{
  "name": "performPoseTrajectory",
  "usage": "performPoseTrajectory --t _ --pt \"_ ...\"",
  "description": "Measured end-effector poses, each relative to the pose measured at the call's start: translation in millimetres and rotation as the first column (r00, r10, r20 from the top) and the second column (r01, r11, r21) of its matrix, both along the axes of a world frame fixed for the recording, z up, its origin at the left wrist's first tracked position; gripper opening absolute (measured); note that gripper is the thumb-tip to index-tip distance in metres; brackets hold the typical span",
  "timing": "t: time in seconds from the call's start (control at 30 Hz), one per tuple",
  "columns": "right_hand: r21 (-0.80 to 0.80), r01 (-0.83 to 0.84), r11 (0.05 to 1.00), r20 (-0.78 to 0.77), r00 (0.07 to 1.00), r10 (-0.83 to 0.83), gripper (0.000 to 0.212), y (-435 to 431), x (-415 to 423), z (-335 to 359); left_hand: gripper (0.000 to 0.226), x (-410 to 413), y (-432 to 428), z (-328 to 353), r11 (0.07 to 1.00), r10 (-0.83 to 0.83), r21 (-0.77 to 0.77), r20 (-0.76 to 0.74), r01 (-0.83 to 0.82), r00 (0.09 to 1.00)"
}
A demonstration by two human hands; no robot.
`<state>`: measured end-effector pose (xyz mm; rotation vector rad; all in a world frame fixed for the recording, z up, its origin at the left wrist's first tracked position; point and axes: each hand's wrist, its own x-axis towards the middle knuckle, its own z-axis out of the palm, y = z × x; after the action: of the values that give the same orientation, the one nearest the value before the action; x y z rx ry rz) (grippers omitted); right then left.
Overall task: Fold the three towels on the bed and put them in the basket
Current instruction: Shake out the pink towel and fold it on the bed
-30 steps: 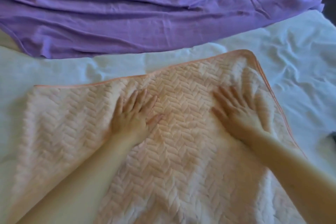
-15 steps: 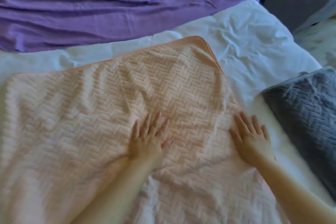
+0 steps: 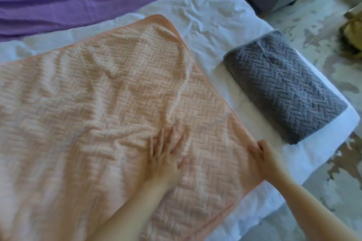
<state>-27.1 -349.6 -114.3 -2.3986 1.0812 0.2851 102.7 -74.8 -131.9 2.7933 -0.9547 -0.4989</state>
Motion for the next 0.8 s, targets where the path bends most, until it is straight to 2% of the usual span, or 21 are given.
performPoseTrajectory --t 0.13,0.2,0.3,0.37,0.43,0.53,0.6,0.7,0.8 --pt "-0.121 0.072 0.99 0.061 0.996 -0.065 0.03 -27 -30 10 0.063 -24 -6 -4 0.999 -0.051 0.008 -0.038 0.052 0.998" --pt "-0.159 0.068 0.985 0.021 0.998 -0.065 0.031 -39 -41 9 0.061 -36 -2 -3 0.993 -0.112 0.025 -0.046 0.113 0.993" --pt "-0.227 0.024 0.974 -0.042 0.999 -0.034 0.028 -27 -37 7 0.061 -51 19 2 0.995 -0.094 0.035 -0.071 0.096 0.993" --pt "-0.284 -0.025 0.959 0.006 1.0 0.028 0.032 -3 -28 11 0.061 -63 43 4 0.997 -0.047 0.051 -0.069 0.05 0.997" --pt "-0.29 -0.147 0.946 0.063 0.983 0.172 0.043 33 -18 17 0.061 -75 77 9 0.997 0.032 0.068 -0.051 -0.029 0.998" --pt "-0.317 -0.44 0.84 0.014 0.883 0.468 0.053 98 -9 19 0.065 -91 135 16 0.979 0.185 0.1 -0.037 -0.18 0.982" --pt "-0.253 -0.591 0.766 -0.009 0.793 0.609 0.057 139 -6 15 0.068 -103 175 20 0.954 0.267 0.147 -0.017 -0.262 0.964" --pt "-0.141 -0.722 0.677 0.049 0.678 0.733 0.059 187 -12 9 0.074 -121 225 29 0.909 0.359 0.225 -0.001 -0.35 0.933" --pt "-0.152 -0.794 0.589 0.094 0.582 0.808 0.059 226 -26 7 0.083 -142 259 38 0.874 0.465 0.17 -0.027 -0.454 0.885"
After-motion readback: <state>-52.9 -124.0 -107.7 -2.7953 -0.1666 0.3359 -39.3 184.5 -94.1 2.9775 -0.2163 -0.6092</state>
